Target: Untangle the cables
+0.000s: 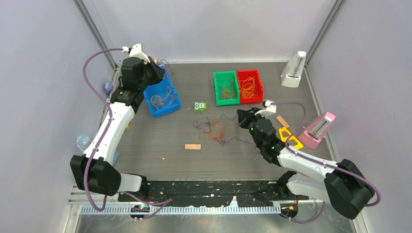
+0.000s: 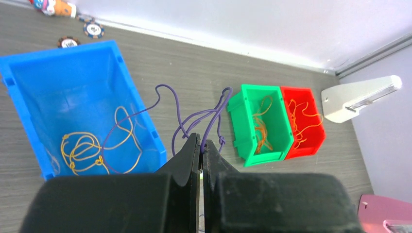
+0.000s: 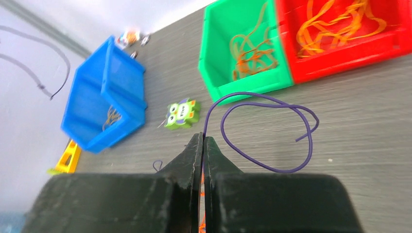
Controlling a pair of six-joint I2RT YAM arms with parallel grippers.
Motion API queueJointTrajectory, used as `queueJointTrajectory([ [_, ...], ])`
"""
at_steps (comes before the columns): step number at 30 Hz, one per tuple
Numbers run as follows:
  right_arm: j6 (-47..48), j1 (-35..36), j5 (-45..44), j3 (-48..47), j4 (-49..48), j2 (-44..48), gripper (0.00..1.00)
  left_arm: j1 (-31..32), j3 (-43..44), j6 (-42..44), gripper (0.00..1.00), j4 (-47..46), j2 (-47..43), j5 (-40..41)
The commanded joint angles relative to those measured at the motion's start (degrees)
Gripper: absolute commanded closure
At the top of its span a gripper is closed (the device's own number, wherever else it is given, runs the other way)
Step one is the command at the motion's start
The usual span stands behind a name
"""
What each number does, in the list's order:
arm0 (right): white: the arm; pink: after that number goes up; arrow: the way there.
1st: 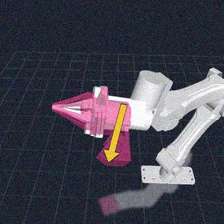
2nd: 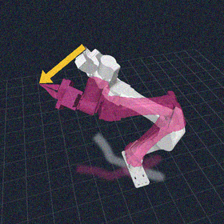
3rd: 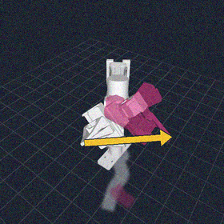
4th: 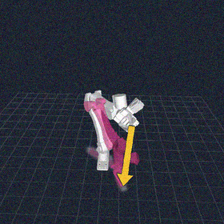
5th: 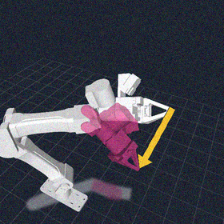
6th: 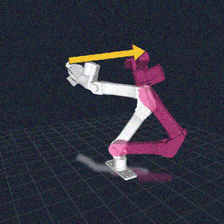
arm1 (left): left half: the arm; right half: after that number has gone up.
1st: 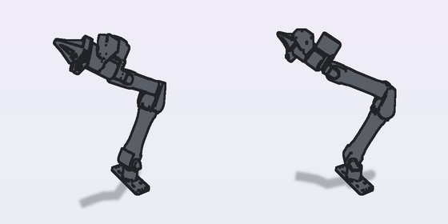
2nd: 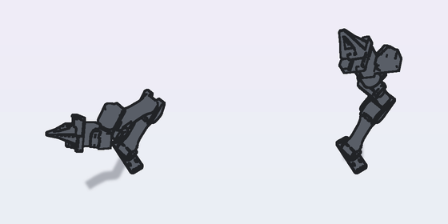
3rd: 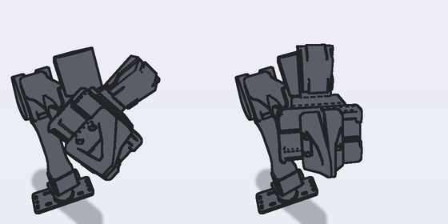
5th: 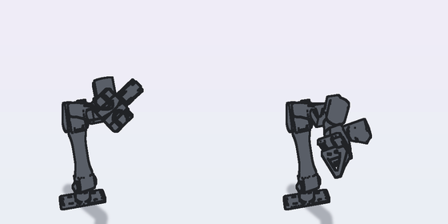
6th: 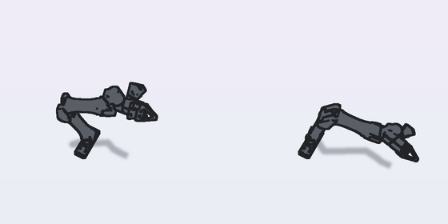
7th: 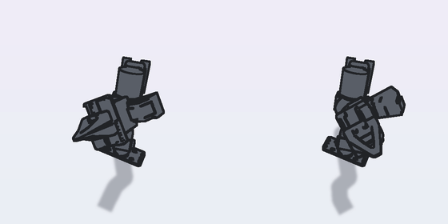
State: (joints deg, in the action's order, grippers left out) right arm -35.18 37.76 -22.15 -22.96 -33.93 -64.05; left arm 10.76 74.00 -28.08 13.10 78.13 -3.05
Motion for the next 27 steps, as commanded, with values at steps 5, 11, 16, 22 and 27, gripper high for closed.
queueJointTrajectory([
  [5,-4.48,-0.12,-12.46,1.68,2.56,5.41,0.95,-0.31,0.66,1.07,1.00,-1.49,-4.12,0.60],
  [11,-1.20,-0.06,-7.29,-0.94,2.36,2.75,0.90,-0.35,0.22,2.73,1.00,-0.02,-6.31,1.69],
  [16,10.77,2.93,0.81,-11.62,7.81,-2.99,0.04,-0.39,-1.23,2.54,1.00,2.32,-10.26,1.03],
  [22,18.09,7.26,8.17,-38.66,30.91,-18.51,0.09,-2.11,-11.11,-0.06,1.00,6.17,-21.56,9.72],
  [27,18.88,9.23,11.37,-59.20,41.27,-35.11,0.07,-8.69,-15.85,-2.34,1.00,10.64,-30.16,9.39],
])
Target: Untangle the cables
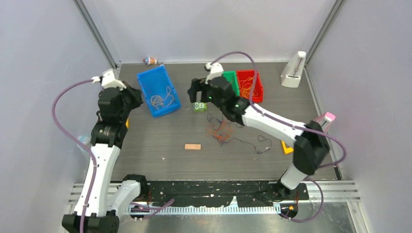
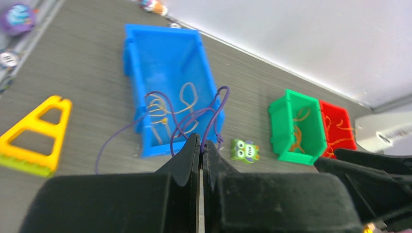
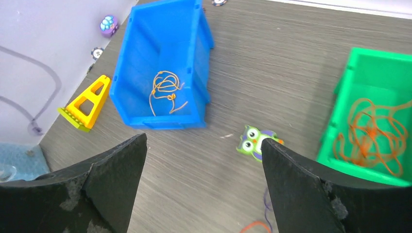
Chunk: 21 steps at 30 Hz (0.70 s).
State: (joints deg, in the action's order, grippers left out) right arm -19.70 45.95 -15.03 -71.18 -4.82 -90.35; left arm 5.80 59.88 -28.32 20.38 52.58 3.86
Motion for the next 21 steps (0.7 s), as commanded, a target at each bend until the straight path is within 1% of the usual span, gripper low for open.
queueJointTrajectory([
  [1,3.56,1.10,5.34,-13.19,13.27,-12.71,0.07,-4.34,-2.08,-2.28,1.00,4.28,-5.72,2.22],
  [2,3.93,1.14,5.88,-17.92,13.92,-14.84,0.08,-4.73,-2.38,-2.39,1.00,4.81,-6.87,1.74],
  [3,4.13,1.15,6.59,-20.44,15.44,-18.83,0.08,-4.89,-2.77,-2.36,1.00,5.03,-7.85,1.42],
  [4,4.54,1.15,6.90,-25.20,16.33,-20.71,0.09,-4.96,-3.00,-2.44,1.00,5.51,-8.64,1.28],
  [5,4.65,1.15,7.79,-27.77,18.13,-24.56,0.09,-5.01,-3.17,-2.29,1.00,5.75,-9.24,1.05],
  [7,4.64,1.30,8.74,-35.53,19.59,-29.33,0.09,-5.09,-3.13,-2.21,1.00,6.38,-9.85,0.55],
  [10,4.11,1.60,9.21,-41.71,20.90,-36.22,0.09,-5.20,-3.23,-1.96,1.00,6.90,-10.19,0.07],
  [13,3.18,1.75,6.69,-49.14,22.55,-41.09,0.14,-5.27,-3.53,-1.92,1.00,7.06,-10.45,-0.62],
  [16,2.22,1.77,5.29,-52.91,21.60,-45.55,0.19,-5.36,-4.08,-1.59,1.00,7.06,-10.90,-0.82],
  [18,2.06,1.81,4.62,-55.46,21.00,-48.00,0.25,-5.49,-4.33,-1.25,1.00,7.07,-11.08,-0.79],
  [19,2.00,1.88,4.74,-57.43,21.00,-48.74,0.31,-5.53,-4.34,-1.04,1.00,7.20,-11.09,-0.80],
  [20,1.97,1.91,4.87,-58.21,21.28,-50.05,0.36,-5.56,-4.39,-0.93,1.00,7.28,-10.99,-0.86],
  [21,1.87,1.97,5.17,-59.01,21.44,-50.43,0.50,-5.54,-4.43,-0.78,1.00,7.28,-10.99,-0.87],
])
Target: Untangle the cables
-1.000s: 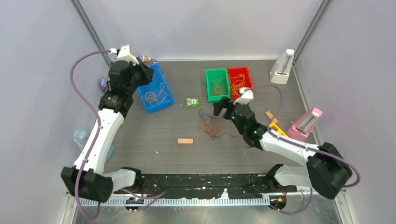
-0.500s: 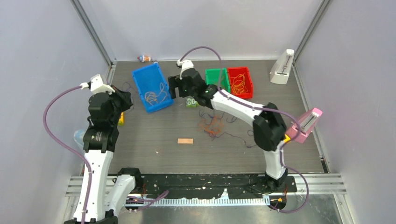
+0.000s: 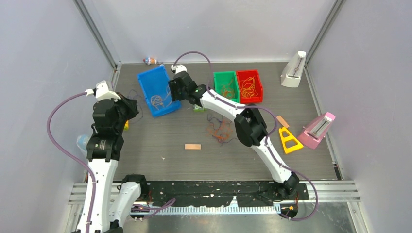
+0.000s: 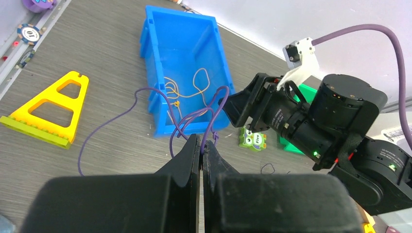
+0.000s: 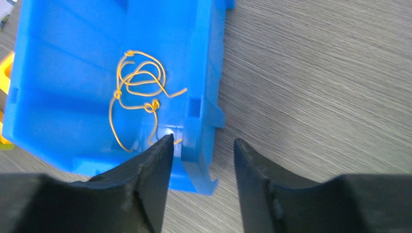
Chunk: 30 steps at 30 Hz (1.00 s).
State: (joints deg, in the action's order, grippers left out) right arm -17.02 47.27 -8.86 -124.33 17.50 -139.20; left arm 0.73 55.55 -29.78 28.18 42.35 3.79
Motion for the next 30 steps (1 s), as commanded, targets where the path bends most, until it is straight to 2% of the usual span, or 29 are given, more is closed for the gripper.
queueJointTrajectory([
  [1,-0.82,0.82,-0.90,-5.80,-0.68,-1.62,0.57,-0.47,-0.20,0.76,1.00,-0.52,-0.75,-0.80],
  [2,-0.72,1.08,-1.25,-4.29,-0.74,-1.26,0.69,-0.47,-0.41,0.80,1.00,-0.62,-0.84,-0.88],
  [4,-0.10,1.80,-2.68,1.37,-2.11,3.68,0.81,-0.47,-0.80,0.85,1.00,-1.08,-0.90,-1.12],
  [8,0.96,3.33,-4.95,18.76,-7.51,15.66,0.89,-0.47,-1.30,0.83,1.00,-1.54,-0.98,-2.07],
  [12,-0.81,4.14,-5.47,35.29,-10.54,25.97,0.91,-0.47,-1.80,0.54,1.00,-2.14,-1.10,-2.98],
  [13,-1.20,4.32,-5.44,36.88,-10.64,28.29,0.90,-0.47,-1.92,0.49,1.00,-2.29,-1.08,-3.40],
  [14,-1.36,4.68,-5.58,39.08,-10.11,29.21,0.89,-0.47,-1.93,0.38,1.00,-2.41,-0.98,-3.51],
  [16,-1.68,5.33,-6.20,40.98,-8.17,31.21,0.72,-0.47,-1.95,0.19,1.00,-2.42,-0.72,-5.40],
  [17,-1.57,5.57,-6.33,41.35,-7.38,32.22,0.49,-0.47,-1.94,0.18,1.00,-2.35,-0.75,-5.73],
  [18,-0.75,5.91,-6.34,41.54,-5.67,32.62,0.35,-0.47,-1.94,0.18,1.00,-2.37,-0.75,-6.01],
  [20,1.74,6.30,-6.17,40.56,-2.76,33.80,0.28,-0.47,-2.04,0.17,1.00,-2.43,-0.93,-6.19],
  [25,10.42,6.70,-3.24,32.16,6.78,33.09,0.27,-0.47,-1.47,0.61,1.00,-1.73,-1.36,-6.83],
  [30,24.09,7.90,4.53,25.48,7.43,28.87,0.21,-0.47,-0.35,1.86,1.00,-0.71,-1.72,-6.77],
])
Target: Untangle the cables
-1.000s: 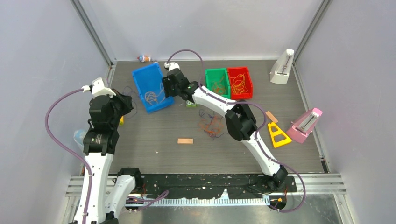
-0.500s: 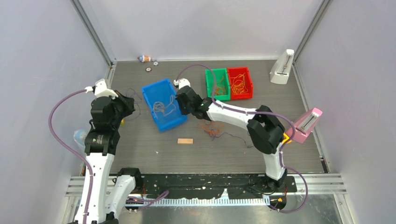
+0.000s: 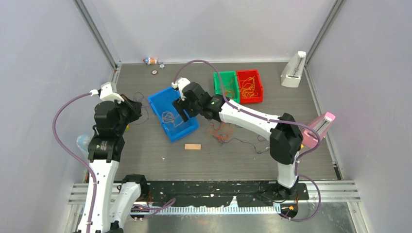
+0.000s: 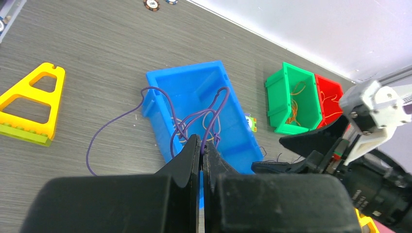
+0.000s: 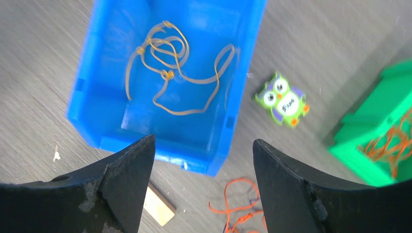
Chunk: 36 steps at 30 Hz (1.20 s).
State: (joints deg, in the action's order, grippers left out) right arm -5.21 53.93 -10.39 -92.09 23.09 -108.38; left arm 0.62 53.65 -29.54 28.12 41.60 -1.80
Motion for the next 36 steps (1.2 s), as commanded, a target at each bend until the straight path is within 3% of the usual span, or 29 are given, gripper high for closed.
queueJointTrajectory([
  [1,13.58,1.32,7.22,-8.27,3.20,-3.08,0.21,-0.36,1.69,1.82,1.00,-0.39,-1.11,-1.06],
  [7,19.85,1.38,15.48,-27.48,11.94,-17.26,0.20,-0.36,2.61,3.23,1.00,0.57,-0.92,-1.13],
  [11,17.12,1.33,14.74,-35.13,14.53,-25.13,0.10,-0.36,2.43,3.49,1.00,0.54,-0.89,-1.60],
  [17,13.62,1.31,10.72,-34.73,15.85,-29.40,0.07,-0.36,2.05,3.49,1.00,0.00,-0.69,-2.12],
  [25,7.48,1.94,15.54,-34.09,20.36,-33.77,0.03,-0.36,1.76,2.94,1.00,-1.04,0.14,-2.92],
  [27,7.35,2.35,14.29,-34.60,22.26,-34.47,0.12,-0.36,2.07,2.93,1.00,-1.05,0.33,-3.09],
  [28,8.16,2.38,13.61,-34.62,23.01,-34.50,0.25,-0.36,2.23,2.91,1.00,-1.11,0.43,-3.10],
  [30,11.16,2.45,14.33,-34.87,23.35,-34.11,0.31,-0.36,2.47,2.93,1.00,-1.27,0.54,-3.12],
  [36,24.18,2.59,13.24,-37.19,23.14,-30.36,0.13,-0.36,3.03,3.30,1.00,-0.88,0.81,-3.22],
])
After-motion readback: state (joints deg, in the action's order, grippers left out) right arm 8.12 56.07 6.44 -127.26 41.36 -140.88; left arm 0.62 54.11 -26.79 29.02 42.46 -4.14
